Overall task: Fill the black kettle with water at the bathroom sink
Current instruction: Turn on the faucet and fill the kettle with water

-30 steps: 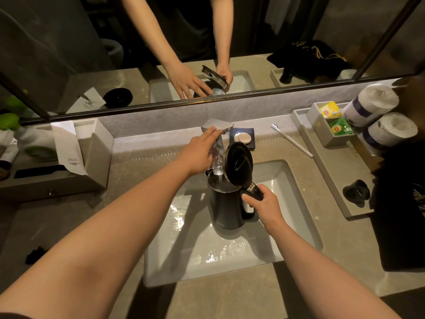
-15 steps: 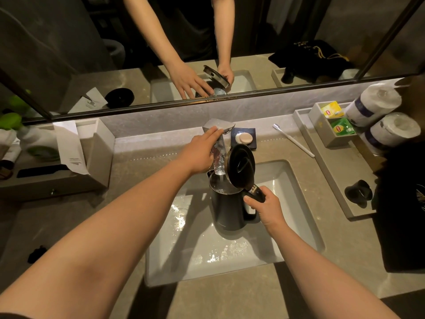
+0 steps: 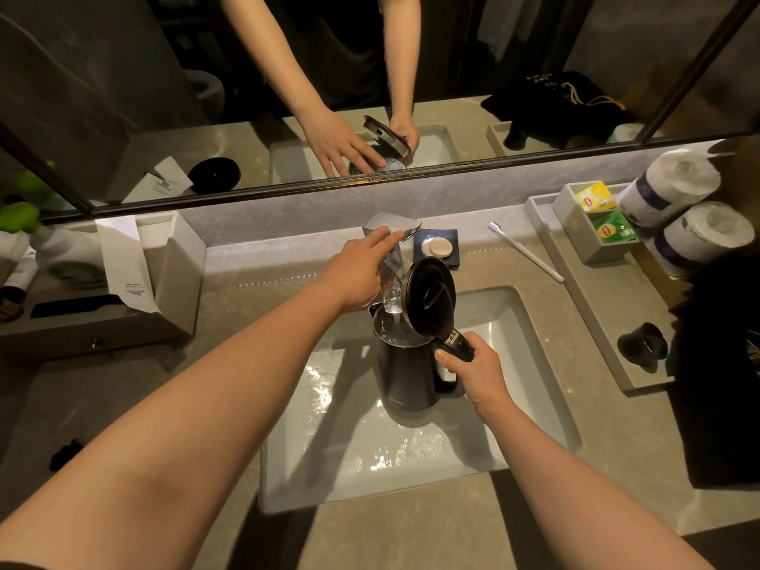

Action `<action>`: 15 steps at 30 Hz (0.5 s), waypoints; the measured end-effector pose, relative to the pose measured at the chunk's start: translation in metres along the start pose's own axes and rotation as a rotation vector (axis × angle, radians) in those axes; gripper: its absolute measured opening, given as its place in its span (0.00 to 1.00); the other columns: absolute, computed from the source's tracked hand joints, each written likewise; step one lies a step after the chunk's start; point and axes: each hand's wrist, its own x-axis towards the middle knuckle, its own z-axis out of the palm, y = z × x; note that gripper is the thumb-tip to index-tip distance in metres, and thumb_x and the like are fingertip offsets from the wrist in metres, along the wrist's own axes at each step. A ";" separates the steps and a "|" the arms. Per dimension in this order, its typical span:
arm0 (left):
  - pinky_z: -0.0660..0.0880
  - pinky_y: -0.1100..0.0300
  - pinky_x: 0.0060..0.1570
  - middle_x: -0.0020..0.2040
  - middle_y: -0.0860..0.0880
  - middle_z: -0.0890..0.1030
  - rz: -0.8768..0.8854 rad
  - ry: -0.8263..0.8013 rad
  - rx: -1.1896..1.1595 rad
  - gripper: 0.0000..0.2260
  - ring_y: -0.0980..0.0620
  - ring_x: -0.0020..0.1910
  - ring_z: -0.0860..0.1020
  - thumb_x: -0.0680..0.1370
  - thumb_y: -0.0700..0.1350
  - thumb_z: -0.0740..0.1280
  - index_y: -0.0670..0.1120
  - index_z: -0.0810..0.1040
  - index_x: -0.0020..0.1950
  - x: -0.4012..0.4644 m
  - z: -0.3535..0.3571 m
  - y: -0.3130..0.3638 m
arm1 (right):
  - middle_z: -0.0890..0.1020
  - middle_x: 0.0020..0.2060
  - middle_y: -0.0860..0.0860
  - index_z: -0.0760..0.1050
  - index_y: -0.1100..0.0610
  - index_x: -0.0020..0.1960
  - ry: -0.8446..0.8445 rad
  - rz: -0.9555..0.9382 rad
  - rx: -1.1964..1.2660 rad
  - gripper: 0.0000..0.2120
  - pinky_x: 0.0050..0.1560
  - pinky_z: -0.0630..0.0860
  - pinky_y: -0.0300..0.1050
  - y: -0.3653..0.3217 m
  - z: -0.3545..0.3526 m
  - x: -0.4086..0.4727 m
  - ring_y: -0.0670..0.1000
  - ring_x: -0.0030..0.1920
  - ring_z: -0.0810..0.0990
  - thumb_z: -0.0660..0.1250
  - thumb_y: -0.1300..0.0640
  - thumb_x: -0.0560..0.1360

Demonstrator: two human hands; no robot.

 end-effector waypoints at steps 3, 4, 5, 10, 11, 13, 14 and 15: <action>0.66 0.44 0.66 0.79 0.50 0.54 0.013 -0.003 0.013 0.34 0.41 0.71 0.60 0.75 0.34 0.59 0.56 0.53 0.77 -0.001 0.002 -0.001 | 0.82 0.41 0.42 0.78 0.47 0.45 -0.001 0.004 0.001 0.09 0.40 0.74 0.39 -0.001 0.001 0.000 0.41 0.43 0.80 0.76 0.50 0.68; 0.66 0.44 0.65 0.79 0.49 0.54 0.016 0.000 0.022 0.34 0.41 0.71 0.60 0.76 0.34 0.59 0.56 0.53 0.77 0.000 0.002 -0.001 | 0.82 0.40 0.41 0.78 0.46 0.45 0.000 0.005 -0.001 0.09 0.39 0.74 0.39 -0.001 0.001 0.000 0.41 0.43 0.80 0.76 0.50 0.68; 0.67 0.44 0.65 0.79 0.49 0.54 0.016 0.003 0.040 0.34 0.41 0.71 0.60 0.75 0.35 0.59 0.57 0.53 0.77 0.000 0.001 -0.002 | 0.82 0.40 0.41 0.78 0.45 0.44 0.001 0.007 -0.004 0.09 0.39 0.74 0.38 -0.001 0.001 0.000 0.41 0.43 0.80 0.76 0.49 0.68; 0.62 0.46 0.65 0.79 0.48 0.53 0.120 -0.054 0.337 0.32 0.40 0.72 0.58 0.77 0.44 0.63 0.58 0.52 0.77 0.002 0.006 -0.003 | 0.82 0.40 0.38 0.77 0.44 0.44 -0.013 0.007 -0.011 0.08 0.38 0.74 0.38 -0.003 0.001 0.000 0.38 0.43 0.79 0.75 0.51 0.69; 0.61 0.46 0.66 0.79 0.49 0.53 0.118 -0.050 0.355 0.32 0.40 0.72 0.58 0.77 0.44 0.63 0.59 0.52 0.77 0.003 0.006 -0.003 | 0.82 0.40 0.38 0.78 0.44 0.45 -0.015 0.008 -0.007 0.08 0.39 0.74 0.38 -0.004 0.001 0.000 0.38 0.43 0.79 0.75 0.51 0.69; 0.61 0.45 0.66 0.78 0.50 0.56 0.129 -0.032 0.362 0.32 0.41 0.72 0.58 0.77 0.41 0.62 0.58 0.54 0.77 0.006 0.003 -0.005 | 0.82 0.39 0.40 0.78 0.47 0.46 -0.016 0.008 0.008 0.08 0.39 0.73 0.38 -0.004 -0.001 0.001 0.38 0.42 0.80 0.76 0.54 0.69; 0.61 0.45 0.67 0.78 0.50 0.57 0.135 -0.042 0.350 0.32 0.41 0.72 0.58 0.76 0.38 0.61 0.58 0.55 0.77 0.008 -0.001 -0.006 | 0.82 0.39 0.41 0.78 0.49 0.46 -0.014 0.009 0.015 0.09 0.39 0.73 0.38 -0.004 -0.001 0.001 0.38 0.41 0.80 0.76 0.55 0.70; 0.62 0.45 0.67 0.78 0.50 0.59 0.133 -0.068 0.315 0.32 0.41 0.73 0.58 0.76 0.37 0.60 0.56 0.57 0.76 0.010 -0.005 -0.006 | 0.82 0.39 0.43 0.78 0.51 0.47 -0.011 0.011 0.018 0.09 0.39 0.73 0.38 -0.005 -0.002 0.000 0.38 0.41 0.80 0.76 0.56 0.70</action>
